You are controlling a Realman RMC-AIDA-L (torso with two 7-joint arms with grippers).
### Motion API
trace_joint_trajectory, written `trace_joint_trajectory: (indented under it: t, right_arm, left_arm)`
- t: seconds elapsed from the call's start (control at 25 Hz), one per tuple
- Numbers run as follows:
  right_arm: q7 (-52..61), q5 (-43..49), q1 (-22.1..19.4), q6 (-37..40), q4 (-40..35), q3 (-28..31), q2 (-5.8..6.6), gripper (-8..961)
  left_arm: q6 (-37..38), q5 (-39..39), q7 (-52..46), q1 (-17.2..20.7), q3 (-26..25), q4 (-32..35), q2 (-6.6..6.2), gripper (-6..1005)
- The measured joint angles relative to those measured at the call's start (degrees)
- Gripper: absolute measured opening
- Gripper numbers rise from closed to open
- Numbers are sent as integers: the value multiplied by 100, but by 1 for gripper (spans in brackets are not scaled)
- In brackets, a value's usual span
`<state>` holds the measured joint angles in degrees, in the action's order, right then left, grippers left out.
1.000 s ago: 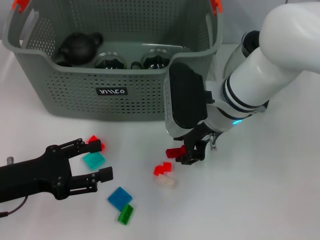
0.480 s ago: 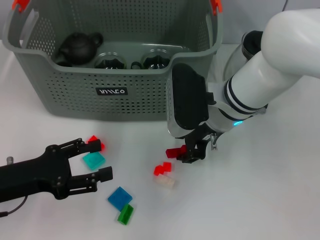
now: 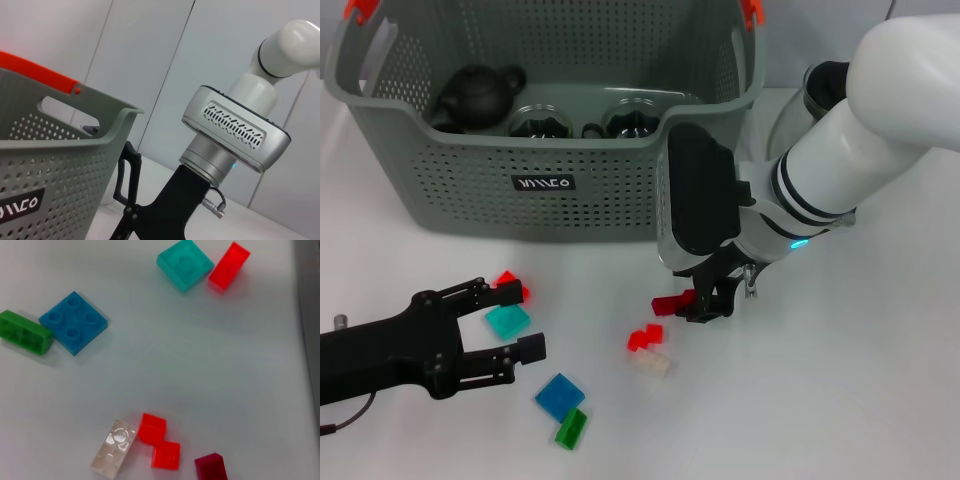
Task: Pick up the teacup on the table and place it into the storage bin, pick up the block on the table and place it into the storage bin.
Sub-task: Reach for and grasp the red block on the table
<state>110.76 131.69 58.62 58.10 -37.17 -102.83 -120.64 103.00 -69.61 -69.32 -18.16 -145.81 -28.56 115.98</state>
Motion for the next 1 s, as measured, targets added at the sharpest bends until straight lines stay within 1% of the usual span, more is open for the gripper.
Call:
trace_joint_trajectory:
  t: [0.16,0.8,1.0]
  right_arm:
    - [8,0,-12,3,2,1,6,518]
    - [28,-3,-62,5,8,17,6,518]
    - [37,-3,-62,9,8,18,6,366]
  left_arm:
    - [0,0,-3,-5,0,0,-2,855]
    - [-61,0,-11,3,0,0,3,854]
    - [-62,0,-11,8,0,0,3,854]
